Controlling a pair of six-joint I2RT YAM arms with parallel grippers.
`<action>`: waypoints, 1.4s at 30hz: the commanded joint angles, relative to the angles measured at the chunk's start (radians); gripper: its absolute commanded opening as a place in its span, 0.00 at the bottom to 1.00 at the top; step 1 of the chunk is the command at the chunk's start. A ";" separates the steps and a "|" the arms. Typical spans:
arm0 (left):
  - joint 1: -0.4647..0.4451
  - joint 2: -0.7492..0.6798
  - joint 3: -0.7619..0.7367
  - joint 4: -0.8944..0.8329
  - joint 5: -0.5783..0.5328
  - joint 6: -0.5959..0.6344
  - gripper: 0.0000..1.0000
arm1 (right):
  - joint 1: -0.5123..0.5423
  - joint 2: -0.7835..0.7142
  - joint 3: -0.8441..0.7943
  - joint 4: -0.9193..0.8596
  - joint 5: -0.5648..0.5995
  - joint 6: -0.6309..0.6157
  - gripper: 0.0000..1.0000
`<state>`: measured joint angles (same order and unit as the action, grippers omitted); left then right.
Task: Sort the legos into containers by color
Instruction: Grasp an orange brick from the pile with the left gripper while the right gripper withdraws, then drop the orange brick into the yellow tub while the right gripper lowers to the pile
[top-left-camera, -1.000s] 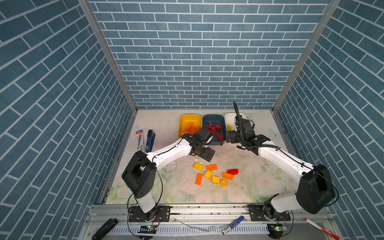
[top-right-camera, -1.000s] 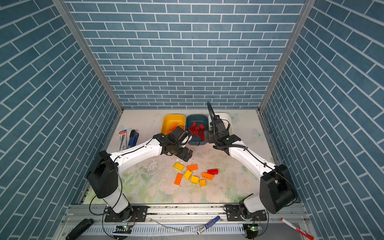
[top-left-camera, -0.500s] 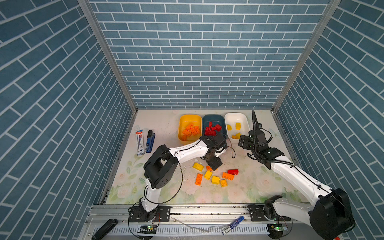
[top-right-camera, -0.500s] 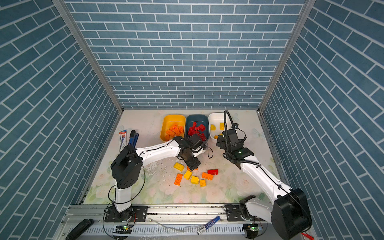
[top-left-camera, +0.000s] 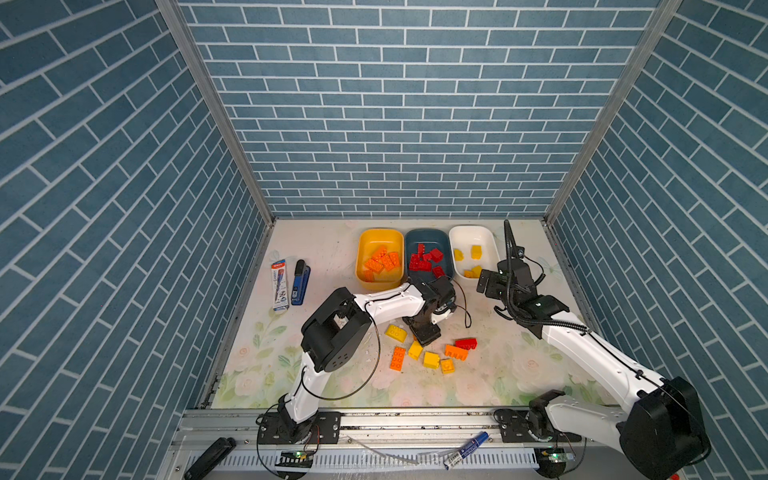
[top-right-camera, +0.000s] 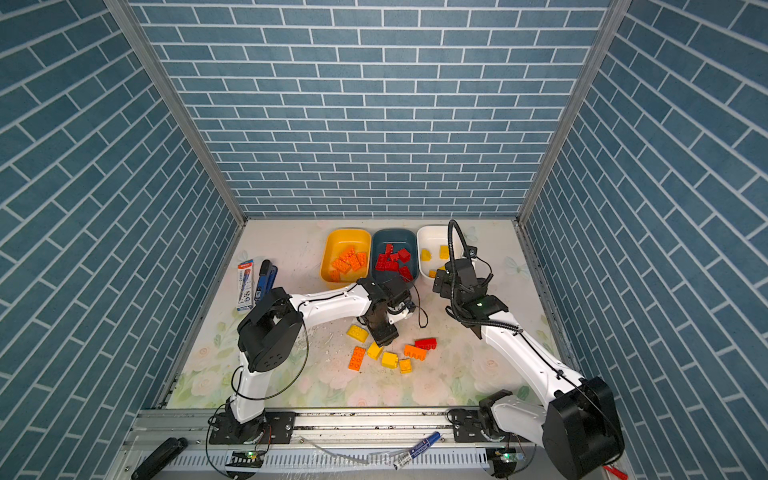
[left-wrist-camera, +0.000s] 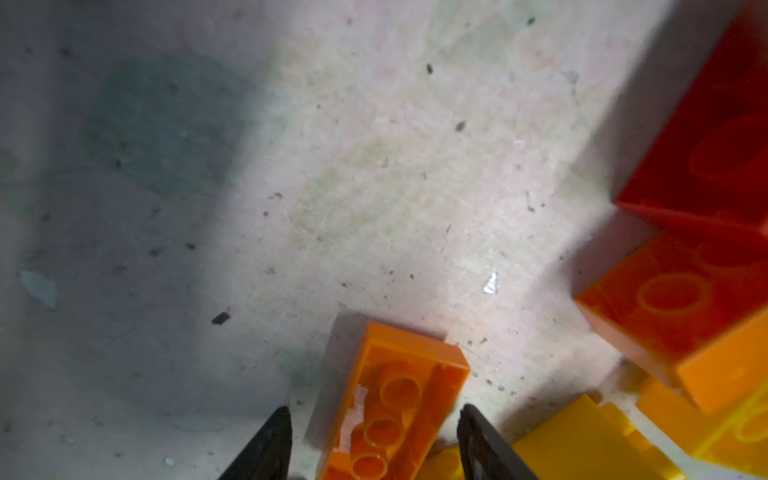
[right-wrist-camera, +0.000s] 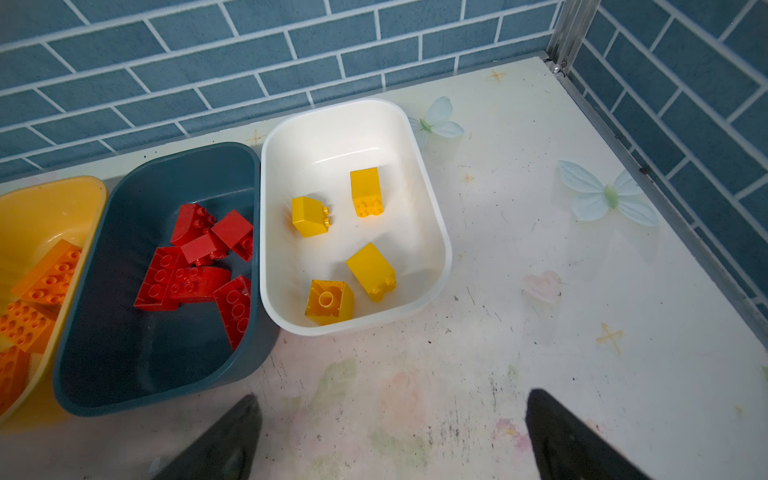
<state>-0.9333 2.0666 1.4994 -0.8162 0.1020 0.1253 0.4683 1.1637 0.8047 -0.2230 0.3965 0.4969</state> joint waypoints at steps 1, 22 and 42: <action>-0.024 0.035 -0.004 -0.018 -0.039 0.019 0.58 | -0.003 -0.007 0.007 0.000 0.010 0.002 0.99; 0.016 -0.043 -0.049 0.087 -0.013 -0.010 0.35 | -0.004 0.091 0.081 -0.051 -0.140 -0.029 0.99; 0.334 -0.298 -0.169 0.390 0.140 -0.300 0.31 | -0.002 0.144 0.127 -0.051 -0.340 -0.113 0.99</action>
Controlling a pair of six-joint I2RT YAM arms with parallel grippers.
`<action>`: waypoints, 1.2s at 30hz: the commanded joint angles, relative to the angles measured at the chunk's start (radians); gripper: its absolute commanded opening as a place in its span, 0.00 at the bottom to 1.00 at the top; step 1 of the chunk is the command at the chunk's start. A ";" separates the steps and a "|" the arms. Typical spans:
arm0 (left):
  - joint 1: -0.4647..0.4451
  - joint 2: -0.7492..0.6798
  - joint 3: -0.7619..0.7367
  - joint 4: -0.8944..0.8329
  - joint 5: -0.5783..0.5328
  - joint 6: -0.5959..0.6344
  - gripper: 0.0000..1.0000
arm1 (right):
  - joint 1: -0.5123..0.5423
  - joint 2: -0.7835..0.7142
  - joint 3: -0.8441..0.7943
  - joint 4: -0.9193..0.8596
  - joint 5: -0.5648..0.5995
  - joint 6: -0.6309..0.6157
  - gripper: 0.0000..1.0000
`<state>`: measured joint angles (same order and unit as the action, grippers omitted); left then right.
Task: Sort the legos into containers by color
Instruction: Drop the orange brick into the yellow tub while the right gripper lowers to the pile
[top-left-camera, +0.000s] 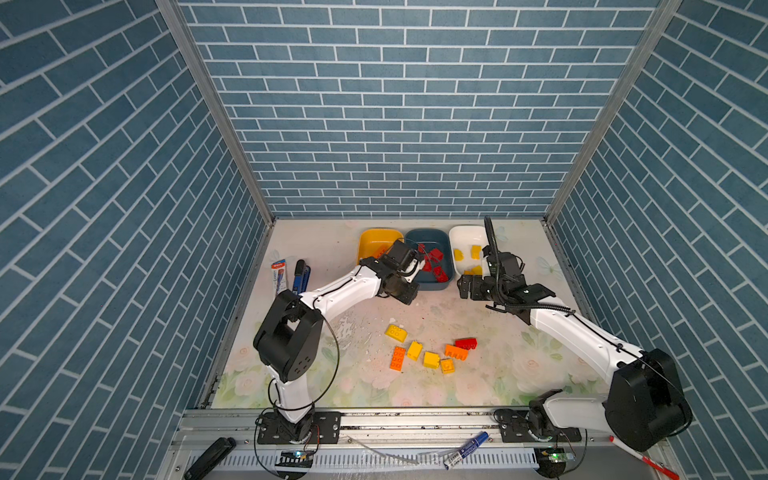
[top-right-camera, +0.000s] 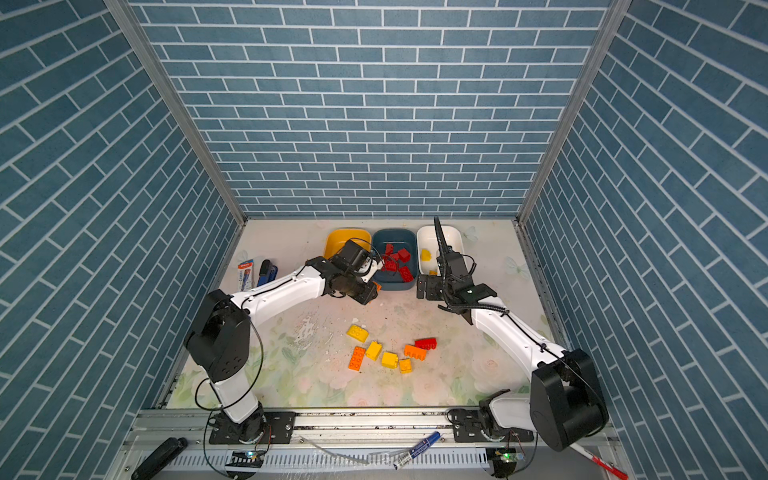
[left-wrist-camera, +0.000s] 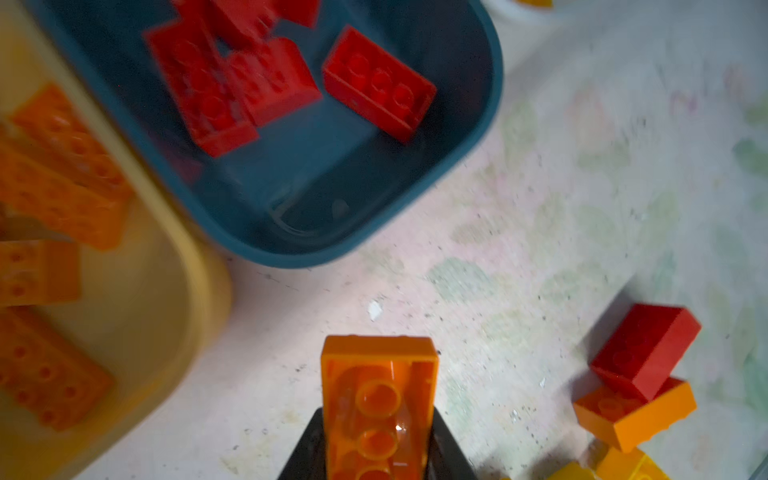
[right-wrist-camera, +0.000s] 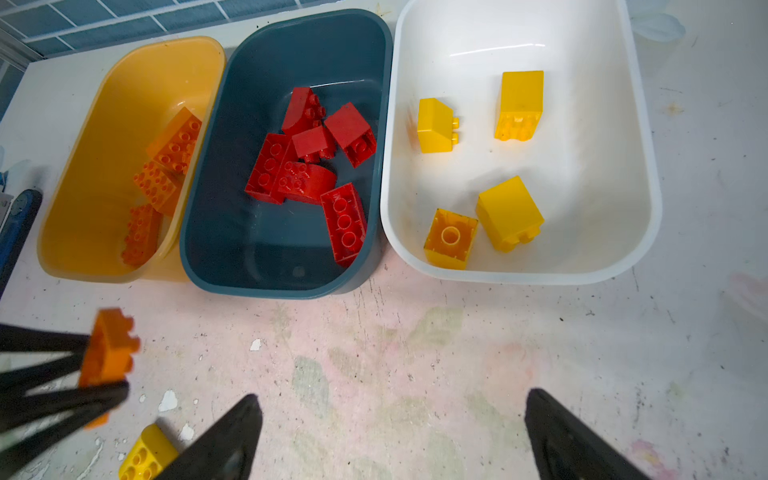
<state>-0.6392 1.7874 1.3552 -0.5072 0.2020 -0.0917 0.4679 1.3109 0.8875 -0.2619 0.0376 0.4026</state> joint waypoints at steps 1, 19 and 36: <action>0.060 -0.020 -0.028 0.099 0.032 -0.103 0.31 | -0.002 -0.005 0.040 -0.008 0.035 -0.008 0.99; 0.276 0.290 0.317 -0.007 -0.053 -0.429 0.32 | -0.003 -0.035 0.011 -0.035 -0.023 -0.042 0.99; 0.283 0.206 0.359 -0.049 -0.038 -0.462 0.89 | 0.104 0.003 0.001 -0.084 -0.310 -0.222 0.98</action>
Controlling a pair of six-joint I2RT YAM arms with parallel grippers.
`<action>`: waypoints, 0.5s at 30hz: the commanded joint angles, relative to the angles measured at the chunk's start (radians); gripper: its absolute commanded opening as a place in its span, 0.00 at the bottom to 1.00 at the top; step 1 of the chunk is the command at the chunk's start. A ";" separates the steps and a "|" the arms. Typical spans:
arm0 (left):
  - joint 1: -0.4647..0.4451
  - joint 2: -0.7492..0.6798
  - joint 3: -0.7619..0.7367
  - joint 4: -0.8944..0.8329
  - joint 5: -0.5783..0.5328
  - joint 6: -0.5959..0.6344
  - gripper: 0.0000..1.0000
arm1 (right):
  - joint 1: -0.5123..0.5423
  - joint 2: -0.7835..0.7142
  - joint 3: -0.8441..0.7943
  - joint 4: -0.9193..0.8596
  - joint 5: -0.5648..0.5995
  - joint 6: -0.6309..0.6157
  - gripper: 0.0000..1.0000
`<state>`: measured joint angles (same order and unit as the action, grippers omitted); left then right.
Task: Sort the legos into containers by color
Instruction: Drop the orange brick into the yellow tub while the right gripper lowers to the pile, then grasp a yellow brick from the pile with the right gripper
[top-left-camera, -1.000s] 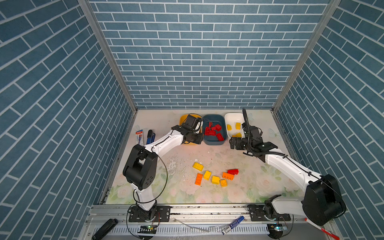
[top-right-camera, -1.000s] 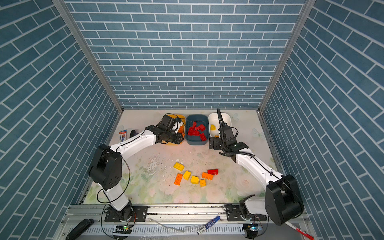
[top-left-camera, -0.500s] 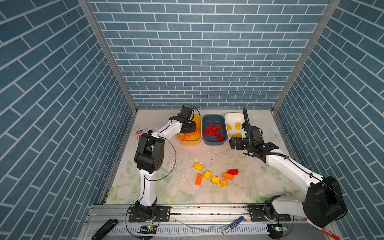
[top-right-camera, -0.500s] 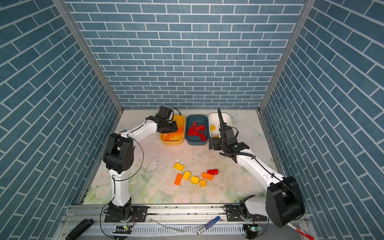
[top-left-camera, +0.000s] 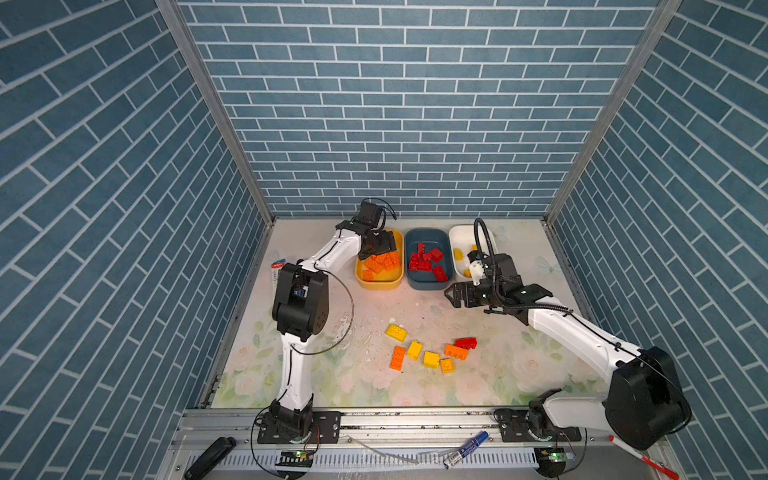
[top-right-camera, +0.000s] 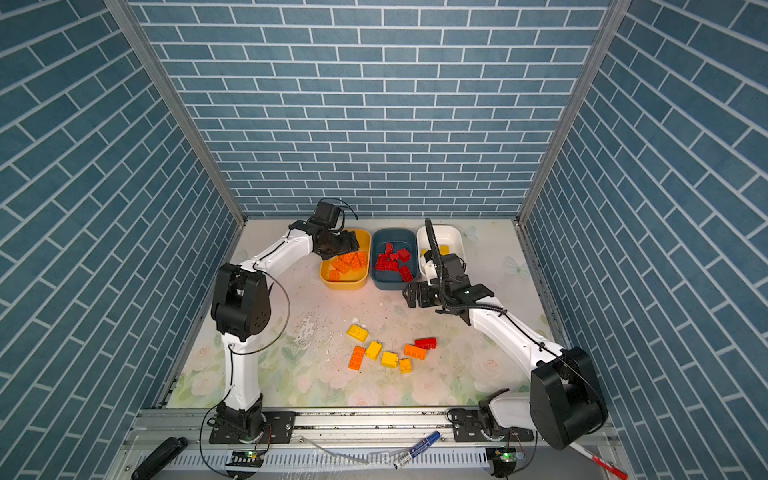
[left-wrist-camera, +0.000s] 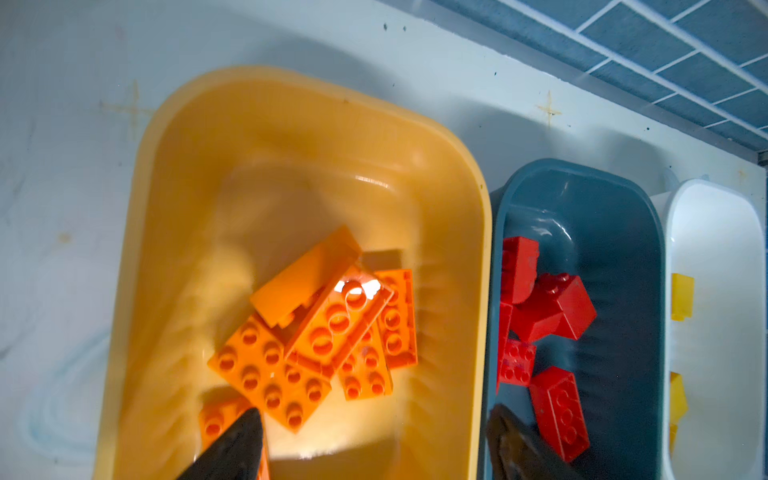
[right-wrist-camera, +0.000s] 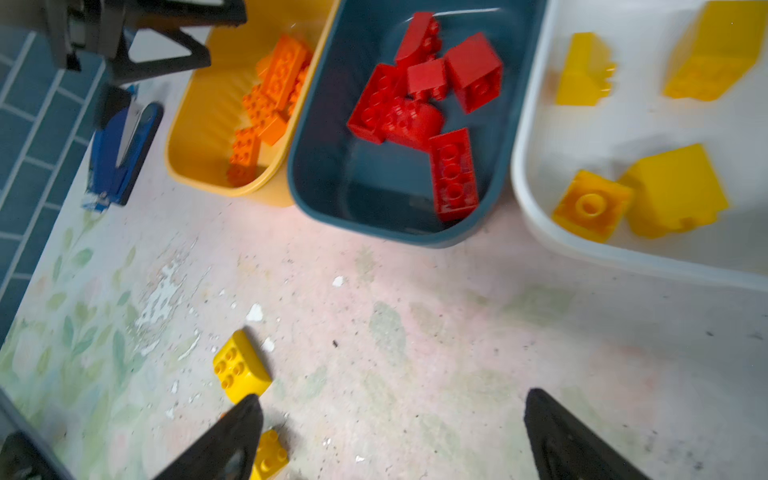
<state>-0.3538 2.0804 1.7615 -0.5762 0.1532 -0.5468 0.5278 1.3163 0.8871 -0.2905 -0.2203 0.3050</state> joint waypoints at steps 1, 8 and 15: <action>-0.002 -0.111 -0.072 0.025 0.008 -0.006 0.91 | 0.061 0.005 0.008 -0.094 -0.060 -0.144 0.97; 0.000 -0.276 -0.273 0.081 -0.030 -0.024 0.98 | 0.152 0.044 -0.018 -0.216 -0.141 -0.153 0.93; 0.009 -0.380 -0.406 0.118 -0.067 -0.059 0.99 | 0.264 0.072 -0.062 -0.153 -0.140 -0.174 0.84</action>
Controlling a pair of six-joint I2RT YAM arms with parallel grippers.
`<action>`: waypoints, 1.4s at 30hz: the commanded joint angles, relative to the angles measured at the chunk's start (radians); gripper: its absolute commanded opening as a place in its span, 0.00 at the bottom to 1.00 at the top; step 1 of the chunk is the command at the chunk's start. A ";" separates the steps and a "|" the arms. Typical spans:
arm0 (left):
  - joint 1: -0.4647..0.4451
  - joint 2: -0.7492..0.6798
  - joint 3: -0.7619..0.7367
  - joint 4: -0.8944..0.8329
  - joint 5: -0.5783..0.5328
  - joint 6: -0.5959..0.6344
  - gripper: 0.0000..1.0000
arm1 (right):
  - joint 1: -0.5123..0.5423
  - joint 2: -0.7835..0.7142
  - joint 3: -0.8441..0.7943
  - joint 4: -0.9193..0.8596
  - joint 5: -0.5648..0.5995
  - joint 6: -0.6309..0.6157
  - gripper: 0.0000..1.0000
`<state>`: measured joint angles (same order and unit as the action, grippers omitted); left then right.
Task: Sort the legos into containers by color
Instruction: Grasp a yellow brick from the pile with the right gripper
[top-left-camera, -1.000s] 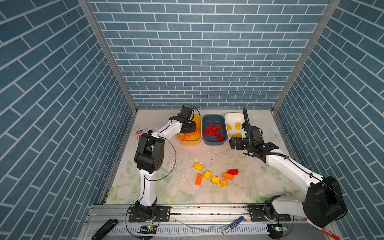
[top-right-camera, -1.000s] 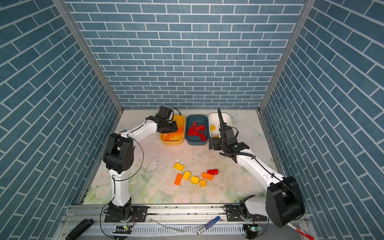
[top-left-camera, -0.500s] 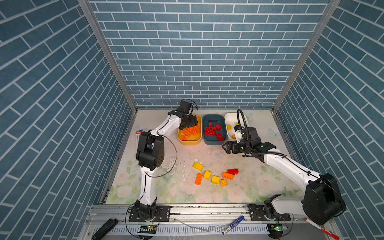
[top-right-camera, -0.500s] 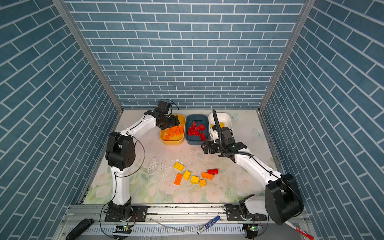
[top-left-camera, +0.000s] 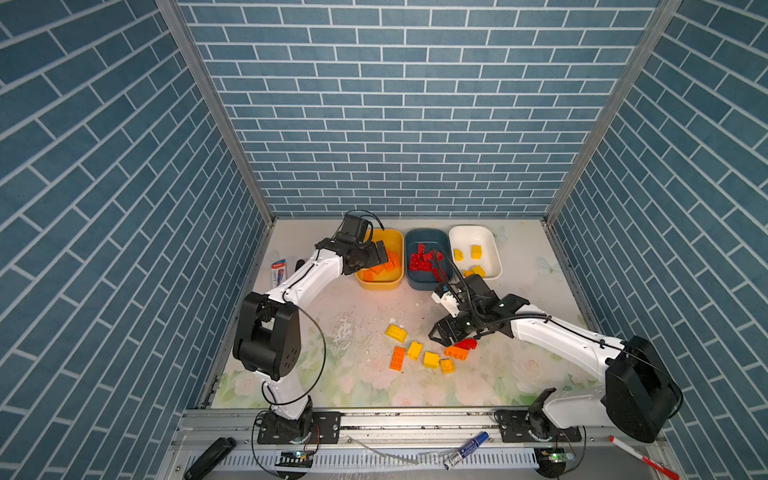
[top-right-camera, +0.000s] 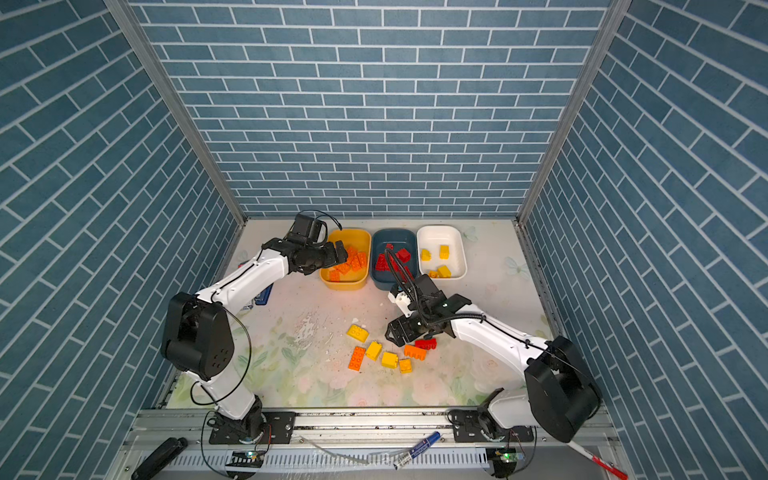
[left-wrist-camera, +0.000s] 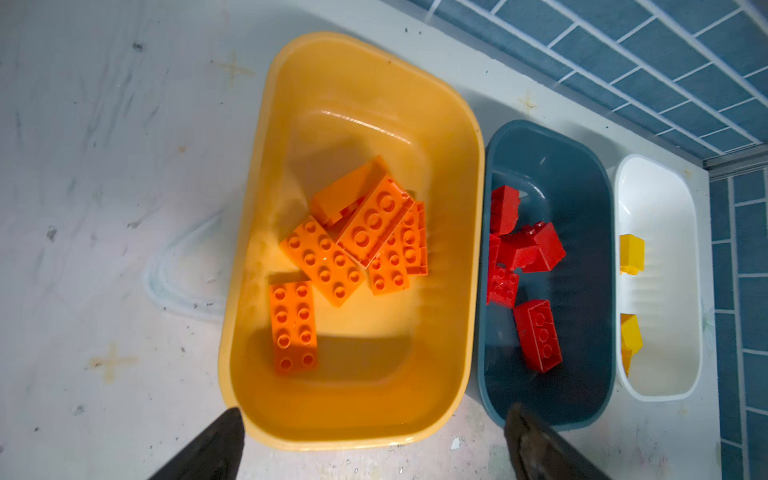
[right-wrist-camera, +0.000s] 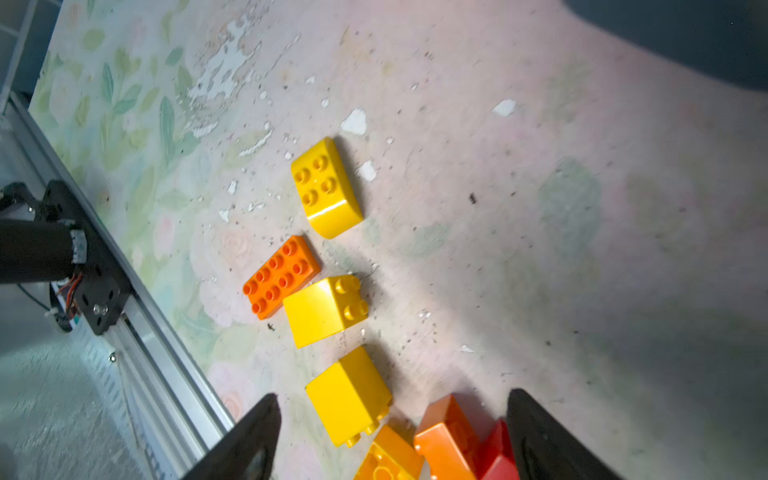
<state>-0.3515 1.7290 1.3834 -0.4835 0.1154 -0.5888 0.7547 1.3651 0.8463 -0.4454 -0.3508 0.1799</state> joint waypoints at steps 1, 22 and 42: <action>0.008 -0.036 -0.036 0.025 -0.028 -0.016 0.99 | 0.060 0.037 -0.013 -0.009 0.008 -0.072 0.83; 0.028 -0.065 -0.096 0.020 -0.037 -0.035 0.99 | 0.347 0.272 0.115 -0.167 0.325 -0.489 0.69; 0.028 -0.082 -0.136 0.039 -0.020 -0.042 0.99 | 0.344 0.249 0.125 -0.147 0.342 -0.495 0.27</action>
<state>-0.3302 1.6756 1.2613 -0.4496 0.0929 -0.6289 1.1038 1.6653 0.9558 -0.5838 -0.0250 -0.2707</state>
